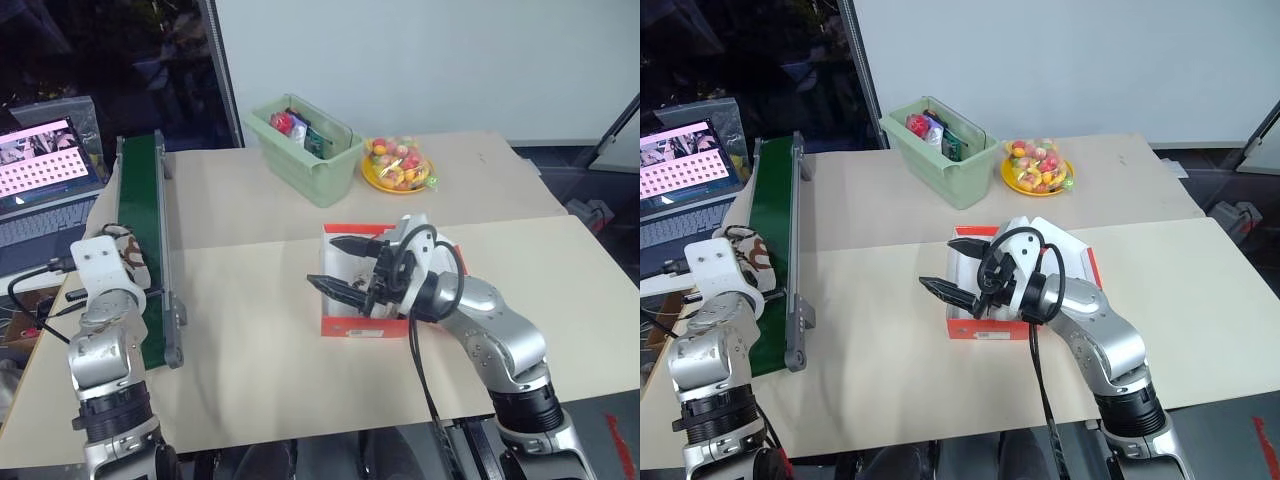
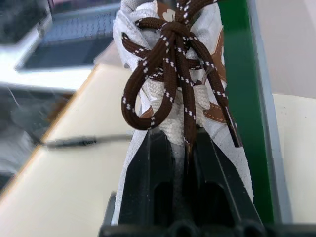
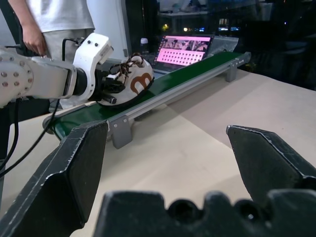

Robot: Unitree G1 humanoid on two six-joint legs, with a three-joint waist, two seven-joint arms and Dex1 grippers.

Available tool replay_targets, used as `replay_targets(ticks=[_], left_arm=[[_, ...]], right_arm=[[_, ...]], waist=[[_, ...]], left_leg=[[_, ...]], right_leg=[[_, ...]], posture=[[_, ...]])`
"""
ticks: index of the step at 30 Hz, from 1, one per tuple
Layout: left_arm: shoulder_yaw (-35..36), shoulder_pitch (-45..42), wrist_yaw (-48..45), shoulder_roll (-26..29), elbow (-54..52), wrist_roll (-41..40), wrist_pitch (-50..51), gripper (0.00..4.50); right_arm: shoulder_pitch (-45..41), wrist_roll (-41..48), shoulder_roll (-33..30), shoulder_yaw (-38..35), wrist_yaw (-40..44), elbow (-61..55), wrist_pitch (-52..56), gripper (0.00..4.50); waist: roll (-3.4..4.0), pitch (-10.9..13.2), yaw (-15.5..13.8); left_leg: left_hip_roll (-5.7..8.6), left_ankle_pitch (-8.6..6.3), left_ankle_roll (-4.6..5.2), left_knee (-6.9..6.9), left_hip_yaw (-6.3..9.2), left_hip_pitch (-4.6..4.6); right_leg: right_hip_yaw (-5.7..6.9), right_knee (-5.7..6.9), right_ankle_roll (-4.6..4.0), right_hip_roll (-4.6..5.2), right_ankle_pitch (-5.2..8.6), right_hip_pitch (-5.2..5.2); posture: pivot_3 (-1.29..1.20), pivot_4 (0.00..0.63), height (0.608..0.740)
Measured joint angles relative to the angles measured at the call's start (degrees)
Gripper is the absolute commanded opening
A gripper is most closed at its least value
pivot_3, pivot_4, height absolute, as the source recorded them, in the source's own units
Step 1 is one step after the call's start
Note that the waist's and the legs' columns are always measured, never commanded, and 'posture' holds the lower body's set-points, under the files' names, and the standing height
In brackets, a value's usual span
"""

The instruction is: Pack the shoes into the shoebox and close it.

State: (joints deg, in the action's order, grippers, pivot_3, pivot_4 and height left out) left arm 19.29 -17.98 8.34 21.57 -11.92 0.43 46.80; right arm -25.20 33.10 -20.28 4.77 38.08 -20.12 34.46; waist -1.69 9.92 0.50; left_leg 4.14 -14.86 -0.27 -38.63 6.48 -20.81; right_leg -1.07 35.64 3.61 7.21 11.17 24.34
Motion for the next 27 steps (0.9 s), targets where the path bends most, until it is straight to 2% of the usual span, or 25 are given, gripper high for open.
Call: replay_targets(ticks=[1, 4, 8, 11, 16, 19, 27], left_arm=[[-2.46, -0.1, -0.01, 0.97, -0.91, 1.73, -2.87, 0.03], [-7.6, -2.12, -0.99, 1.74, -5.04, 4.1, -10.55, 0.03], [-11.67, -4.77, -6.27, -2.42, -9.19, 0.38, -15.88, 0.03], [-12.32, -4.81, -11.25, -8.08, -9.96, -7.49, -14.04, 0.03], [-12.2, -4.76, -18.03, -15.74, -13.93, -25.92, -3.11, 0.03], [-10.66, -5.91, -18.18, -16.56, -15.11, -32.17, 1.06, 0.03], [-10.87, -7.0, -18.11, -13.84, -16.62, -35.16, 3.54, 0.03]], right_arm=[[-1.29, 1.12, 1.05, -1.33, -1.51, 1.24, 1.37, 4.5], [-5.35, 4.72, 4.3, -6.25, -7.08, 5.72, 5.93, 4.5], [-10.33, 9.94, 6.72, -11.64, -14.04, 10.76, 13.43, 4.5], [-11.52, 15.6, 8.68, -15.18, -17.42, 12.91, 19.52, 4.5], [-14.63, 22.63, 11.74, -19.55, -23.87, 16.48, 26.0, 4.5], [-15.27, 24.21, 11.98, -20.65, -26.29, 17.93, 27.35, 4.5], [-15.7, 26.26, 13.35, -21.3, -30.47, 19.26, 29.52, 4.5]], waist=[[-0.06, 0.0, 0.0], [-0.07, 0.0, -0.18], [-0.07, -0.03, -0.12], [-0.06, -0.04, 0.3], [-0.06, -0.04, 0.93], [-0.06, -0.04, 1.03], [-0.04, -0.05, 1.46]], left_leg=[[-0.01, 0.0, -0.01, 0.0, 0.01, -0.1], [0.0, -0.09, -0.02, 0.01, 0.03, -0.42], [-0.02, -0.11, -0.07, 0.01, 0.0, -1.1], [-0.08, 0.01, -0.27, 0.0, -0.1, -1.4], [-0.07, -0.06, -0.13, -0.15, -0.2, -1.74], [-0.05, -0.2, 0.13, -0.18, -0.38, -1.64], [-0.08, -0.18, 0.12, -0.2, -0.49, -0.91]], right_leg=[[0.01, -0.08, -0.38, -0.02, -0.23, 0.07], [0.02, -0.39, -0.46, -0.01, -0.35, 0.29], [-0.03, -0.45, -0.45, 0.0, -0.38, 0.96], [0.0, -0.35, -0.45, -0.02, -0.38, 1.2], [-0.26, -0.02, -0.44, -0.02, -0.39, 1.75], [-0.26, 0.13, -0.44, -0.04, -0.39, 1.75], [-0.38, 0.07, -0.48, -0.18, -0.41, 1.04]], posture=[[0.0, 0.15, 0.74], [0.0, 0.15, 0.74], [0.0, 0.15, 0.74], [0.0, 0.15, 0.74], [0.0, 0.15, 0.74], [0.0, 0.15, 0.74], [0.0, 0.15, 0.74]])
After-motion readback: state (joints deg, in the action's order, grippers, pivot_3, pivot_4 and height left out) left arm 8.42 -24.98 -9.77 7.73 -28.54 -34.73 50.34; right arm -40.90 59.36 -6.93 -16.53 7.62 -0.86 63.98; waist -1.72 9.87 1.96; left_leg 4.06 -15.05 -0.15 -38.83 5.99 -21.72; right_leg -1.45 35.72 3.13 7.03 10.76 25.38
